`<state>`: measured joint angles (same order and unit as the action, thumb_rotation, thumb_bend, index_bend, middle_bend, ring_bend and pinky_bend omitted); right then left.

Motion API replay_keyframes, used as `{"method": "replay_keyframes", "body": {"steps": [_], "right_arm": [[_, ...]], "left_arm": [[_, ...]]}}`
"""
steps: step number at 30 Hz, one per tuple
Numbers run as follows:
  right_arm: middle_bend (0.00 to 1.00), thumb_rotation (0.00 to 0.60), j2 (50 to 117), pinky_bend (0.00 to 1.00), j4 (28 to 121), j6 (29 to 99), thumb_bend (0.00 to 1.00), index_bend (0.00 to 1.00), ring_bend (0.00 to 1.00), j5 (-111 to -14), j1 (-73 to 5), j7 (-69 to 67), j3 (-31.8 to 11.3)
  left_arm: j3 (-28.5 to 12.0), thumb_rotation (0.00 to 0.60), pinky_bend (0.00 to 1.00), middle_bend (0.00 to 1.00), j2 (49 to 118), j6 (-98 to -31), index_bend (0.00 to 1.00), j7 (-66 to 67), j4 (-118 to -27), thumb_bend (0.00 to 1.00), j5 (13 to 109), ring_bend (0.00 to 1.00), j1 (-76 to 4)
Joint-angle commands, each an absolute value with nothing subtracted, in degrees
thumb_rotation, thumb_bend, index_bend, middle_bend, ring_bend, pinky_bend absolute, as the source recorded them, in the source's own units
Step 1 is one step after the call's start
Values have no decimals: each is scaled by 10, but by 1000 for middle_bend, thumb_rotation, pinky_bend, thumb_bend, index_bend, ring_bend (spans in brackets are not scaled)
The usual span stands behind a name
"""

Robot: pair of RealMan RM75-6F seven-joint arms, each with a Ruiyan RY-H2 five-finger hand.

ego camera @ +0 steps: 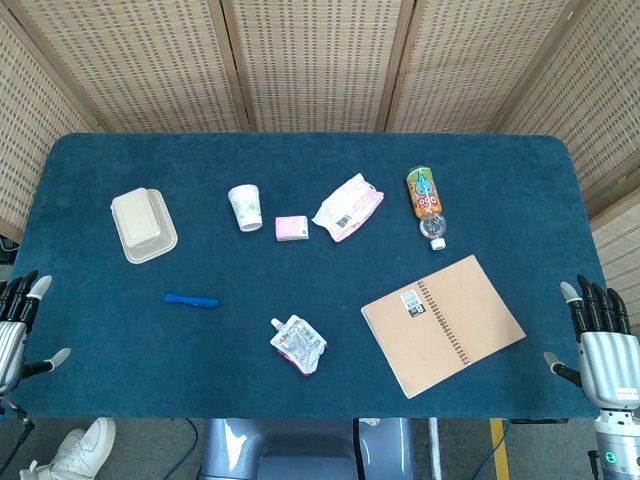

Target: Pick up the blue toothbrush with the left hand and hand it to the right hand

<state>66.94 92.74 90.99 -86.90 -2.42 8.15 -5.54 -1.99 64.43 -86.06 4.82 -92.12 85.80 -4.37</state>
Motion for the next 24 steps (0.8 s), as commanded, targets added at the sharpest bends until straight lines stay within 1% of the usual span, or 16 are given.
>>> {"method": "replay_keyframes", "body": {"steps": [1,6,8,11,12,14,17,20,24], "right_arm": [[0,600,668,0,929,906,0,0,0,-867,-25,72,-55],[0,600,666,0,929,905,0,0,0,-863,-24,68,-56],[0,600,664,0,932,905,0,0,0,-861,-23,66,-57],[0,600,658,0,940,906,0,0,0,-859,-23,58,-60],[0,600,657,0,941,907,0,0,0,-858,-22,57,-61],[0,600,656,0,942,905,0,0,0,-855,-23,57,-63],[0,600,655,0,943,897,0,0,0,-847,-25,58,-64],[0,600,657,0,940,888,0,0,0,-840,-28,64,-64],[0,600,658,0,936,878,0,0,0,-829,-30,66,-66]], "left_arm": [[-20,600,0,0,646,-860,0,47,-918,0,859,0,-44],[-21,600,0,0,656,-842,0,45,-900,0,860,0,-57],[-23,600,0,0,667,-826,0,31,-876,0,867,0,-71],[-28,600,0,0,696,-784,11,-11,-815,0,871,0,-101],[-29,600,0,0,705,-768,36,-25,-795,0,872,0,-113],[-31,600,0,0,721,-744,148,-46,-763,23,875,0,-132],[-38,600,0,0,754,-709,268,-63,-706,104,881,0,-167],[-41,600,0,0,785,-675,330,-66,-655,180,885,0,-199],[-40,600,0,0,818,-623,375,-87,-617,228,876,0,-231]]}}
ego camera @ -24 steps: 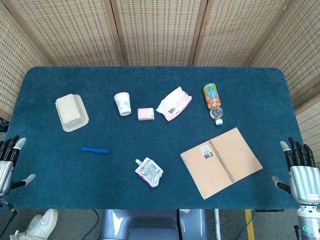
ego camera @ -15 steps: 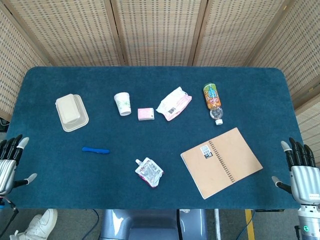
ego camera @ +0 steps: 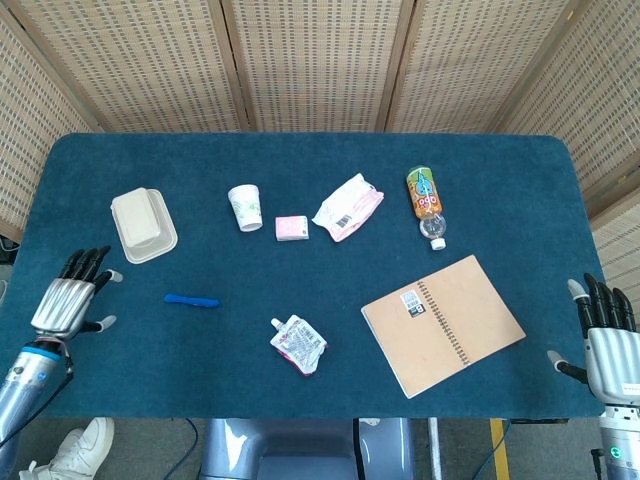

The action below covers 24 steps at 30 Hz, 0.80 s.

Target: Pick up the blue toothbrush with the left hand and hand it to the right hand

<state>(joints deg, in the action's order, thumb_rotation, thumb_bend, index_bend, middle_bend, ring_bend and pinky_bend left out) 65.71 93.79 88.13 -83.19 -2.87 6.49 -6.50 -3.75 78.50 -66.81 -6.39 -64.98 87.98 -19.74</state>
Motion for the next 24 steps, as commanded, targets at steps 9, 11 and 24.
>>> {"method": "replay_keyframes", "body": {"steps": [9,11,24], "right_arm": [[0,600,663,0,929,861,0,0,0,-818,-35,72,-64],[0,600,663,0,927,859,0,0,0,-814,-36,69,-66],[0,600,662,0,924,851,0,0,0,-809,-39,64,-66]], "left_arm": [[-37,600,0,0,855,-573,431,-76,-580,334,863,0,-267],[-36,600,0,0,866,-570,444,-78,-573,334,862,0,-272],[-35,600,0,0,902,-562,482,-56,-575,336,860,0,-300]]}}
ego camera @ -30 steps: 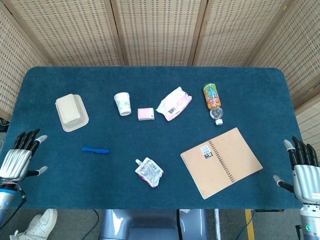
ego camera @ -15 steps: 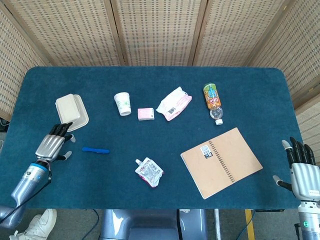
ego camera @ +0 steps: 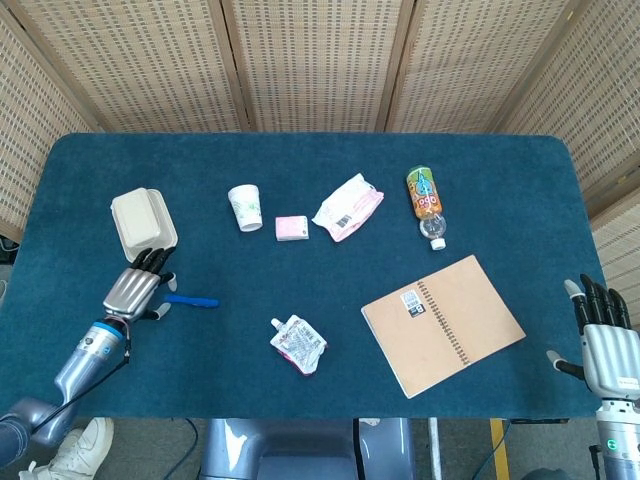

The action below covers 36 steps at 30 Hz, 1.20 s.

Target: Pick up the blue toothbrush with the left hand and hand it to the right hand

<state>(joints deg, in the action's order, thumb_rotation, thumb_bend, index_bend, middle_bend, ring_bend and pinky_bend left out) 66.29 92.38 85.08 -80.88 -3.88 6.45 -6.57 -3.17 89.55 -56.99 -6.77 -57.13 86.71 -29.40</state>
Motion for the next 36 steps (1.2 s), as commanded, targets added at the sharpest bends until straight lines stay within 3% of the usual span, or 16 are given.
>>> {"method": "replay_keyframes", "body": {"steps": [1,36], "right_arm": [[0,600,662,0,925,852,0,0,0,-808,-38,63,-66],[0,600,656,0,923,846,0,0,0,-802,-40,47,-67]], "left_arm": [[-36,600,0,0,905,-558,483,-50,-577,336,856,0,-303],[-29,600,0,0,939,-536,565,-14,-547,377,815,0,-316]]}}
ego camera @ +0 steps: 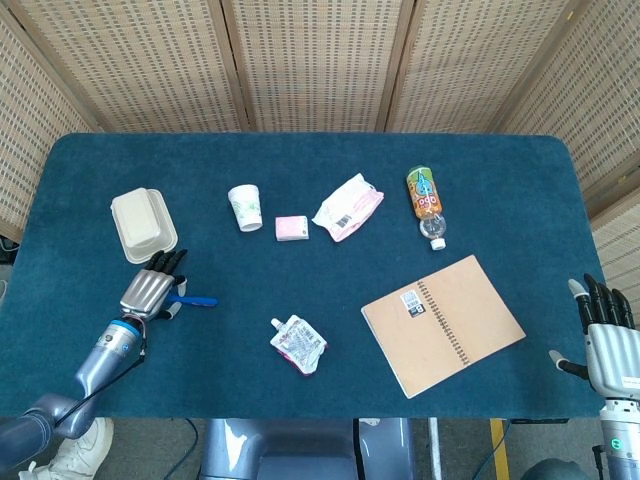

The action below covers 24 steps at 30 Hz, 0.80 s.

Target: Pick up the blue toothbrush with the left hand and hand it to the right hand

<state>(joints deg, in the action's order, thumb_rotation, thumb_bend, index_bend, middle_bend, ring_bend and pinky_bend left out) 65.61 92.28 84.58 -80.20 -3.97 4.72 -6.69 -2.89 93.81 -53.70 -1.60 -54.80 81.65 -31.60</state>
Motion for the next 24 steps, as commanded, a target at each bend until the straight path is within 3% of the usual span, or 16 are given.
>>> {"method": "replay_keyframes", "body": {"steps": [1,7,24], "right_arm": [[0,600,655,0,924,846,0,0,0,-802,-40,46,-67],[0,600,653,0,925,846,0,0,0,-803,-39,40,-67],[0,600,653,0,927,841,0,0,0,-804,-41,39,-64]], "left_arm": [[-29,600,0,0,941,-535,579,-13,-546,379,814,0,-317],[-29,600,0,0,944,-541,653,-19,-547,441,812,0,-317],[-40,600,0,0,911,-604,779,-148,-607,460,836,0,-307]]}}
